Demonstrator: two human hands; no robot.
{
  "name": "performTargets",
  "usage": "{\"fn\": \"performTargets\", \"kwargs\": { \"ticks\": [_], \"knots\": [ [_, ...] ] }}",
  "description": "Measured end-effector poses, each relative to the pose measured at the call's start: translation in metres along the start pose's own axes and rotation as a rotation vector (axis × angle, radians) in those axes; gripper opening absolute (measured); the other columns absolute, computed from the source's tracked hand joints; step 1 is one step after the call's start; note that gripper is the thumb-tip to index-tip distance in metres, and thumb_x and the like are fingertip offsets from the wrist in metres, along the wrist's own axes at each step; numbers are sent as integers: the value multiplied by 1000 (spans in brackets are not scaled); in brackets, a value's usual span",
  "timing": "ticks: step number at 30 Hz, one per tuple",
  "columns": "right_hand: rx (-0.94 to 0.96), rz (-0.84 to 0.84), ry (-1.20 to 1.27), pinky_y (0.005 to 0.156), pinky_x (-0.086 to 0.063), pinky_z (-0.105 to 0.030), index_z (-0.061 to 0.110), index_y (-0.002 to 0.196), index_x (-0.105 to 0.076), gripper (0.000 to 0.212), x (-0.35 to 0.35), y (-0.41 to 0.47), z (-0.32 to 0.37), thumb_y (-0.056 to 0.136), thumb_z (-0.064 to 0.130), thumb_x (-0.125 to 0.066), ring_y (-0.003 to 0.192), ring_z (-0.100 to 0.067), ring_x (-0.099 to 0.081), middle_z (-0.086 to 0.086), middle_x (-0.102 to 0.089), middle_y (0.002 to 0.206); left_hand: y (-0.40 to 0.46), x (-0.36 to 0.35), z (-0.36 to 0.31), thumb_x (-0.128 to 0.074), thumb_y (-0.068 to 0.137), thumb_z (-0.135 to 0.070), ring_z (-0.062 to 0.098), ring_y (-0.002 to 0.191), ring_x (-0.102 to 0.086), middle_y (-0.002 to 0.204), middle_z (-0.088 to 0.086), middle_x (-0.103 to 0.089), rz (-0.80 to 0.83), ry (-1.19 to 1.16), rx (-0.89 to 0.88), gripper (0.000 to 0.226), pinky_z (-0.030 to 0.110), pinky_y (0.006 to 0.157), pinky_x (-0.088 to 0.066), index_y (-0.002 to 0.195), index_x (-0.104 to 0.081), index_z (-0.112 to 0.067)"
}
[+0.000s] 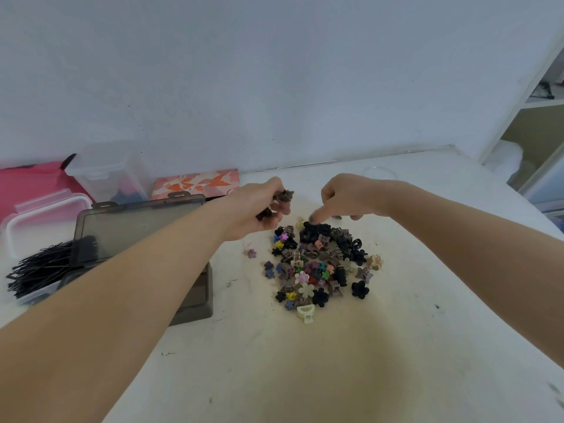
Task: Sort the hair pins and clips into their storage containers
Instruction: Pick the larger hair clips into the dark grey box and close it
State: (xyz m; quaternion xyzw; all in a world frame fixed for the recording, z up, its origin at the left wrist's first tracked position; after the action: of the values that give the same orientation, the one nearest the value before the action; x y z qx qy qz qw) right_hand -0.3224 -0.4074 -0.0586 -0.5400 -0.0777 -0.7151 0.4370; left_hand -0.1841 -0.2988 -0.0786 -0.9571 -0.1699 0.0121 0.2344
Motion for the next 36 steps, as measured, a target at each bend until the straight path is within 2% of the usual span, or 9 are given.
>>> {"fn": "performTargets", "kwargs": {
  "ticks": [4, 10, 16, 21, 24, 26, 29, 33, 36],
  "knots": [
    [34, 64, -41, 57, -37, -31, 14, 70, -48, 33, -11, 0, 1, 72, 30, -77, 60, -22, -43, -4, -46, 67, -8, -2, 7, -56, 86, -13, 15, 59, -56, 99, 20, -73, -3, -381, 110, 15, 19, 57, -56, 98, -55, -4],
    [22, -4, 157, 56, -38, -29, 13, 73, -49, 27, -12, 1, -5, 78, 27, -71, 58, -20, -43, -2, -49, 65, -12, -8, 8, -54, 88, -12, 16, 62, -64, 85, 13, -68, 7, -446, 129, 21, 19, 55, -57, 105, -64, -3],
    [-83, -27, 1000, 46, -39, -23, 8, 88, -53, 6, -1, -11, -23, 88, 14, -54, 58, -17, -45, -10, -64, 81, -13, -16, 4, -64, 92, -10, 21, 83, -65, 89, 9, -59, 63, -579, 124, 7, 25, 66, -60, 93, -60, -4],
    [-84, 87, 1458, 47, -35, -22, 8, 86, -52, 3, -9, -17, -32, 85, 10, -55, 60, -19, -49, -7, -51, 74, -15, -29, 1, -64, 89, 4, 20, 89, -65, 95, 13, -60, 63, -480, 74, 20, 28, 76, -61, 109, -65, 8],
    [-86, 136, 1606, 45, -36, -18, 9, 85, -52, 9, -14, -19, -30, 87, 12, -61, 60, -14, -51, -4, -49, 74, -13, -33, 0, -66, 89, 2, 15, 77, -61, 91, 10, -57, 52, -456, 73, 32, 26, 69, -60, 120, -64, 7],
    [-98, 116, 1561, 45, -41, -16, 7, 90, -57, 14, -16, -20, -30, 88, 16, -68, 60, -12, -51, -4, -50, 71, -11, -33, 1, -68, 90, -8, 10, 63, -53, 80, 5, -52, 4, -332, 83, 25, 20, 57, -55, 113, -68, 2],
    [-95, 46, 1197, 47, -46, -17, 2, 104, -65, 22, -13, -20, -33, 89, 16, -70, 58, -11, -51, -6, -56, 72, -5, -30, -1, -60, 96, -23, 10, 52, -43, 70, 2, -50, -56, 164, 20, 19, 17, 47, -45, 98, -68, -6],
    [-30, 32, 689, 56, -48, -21, 6, 104, -71, 21, -7, -21, -36, 84, 2, -68, 64, -16, -52, -12, -59, 82, 2, -41, -12, -53, 96, -35, 11, 65, -57, 89, -4, -59, -8, 1019, -285, 22, 24, 56, -46, 113, -58, -23],
    [-18, 72, 388, 56, -46, -21, 16, 103, -73, 24, -5, -23, -37, 83, 5, -67, 67, -18, -49, -12, -58, 83, 3, -50, -11, -52, 95, -39, 8, 77, -56, 99, -6, -58, 125, 1239, -302, 31, 26, 61, -41, 124, -52, -31]
  ]
}}
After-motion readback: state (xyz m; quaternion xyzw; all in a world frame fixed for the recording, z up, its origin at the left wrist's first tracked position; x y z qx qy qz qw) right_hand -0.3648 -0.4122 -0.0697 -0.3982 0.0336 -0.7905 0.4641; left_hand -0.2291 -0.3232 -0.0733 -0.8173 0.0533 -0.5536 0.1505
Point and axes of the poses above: each hand's wrist, its own y-axis towards the middle knuckle, its own x-axis out of the back of the hand, z = x × y, the point moved 5 cm from there along y, towards the middle knuckle
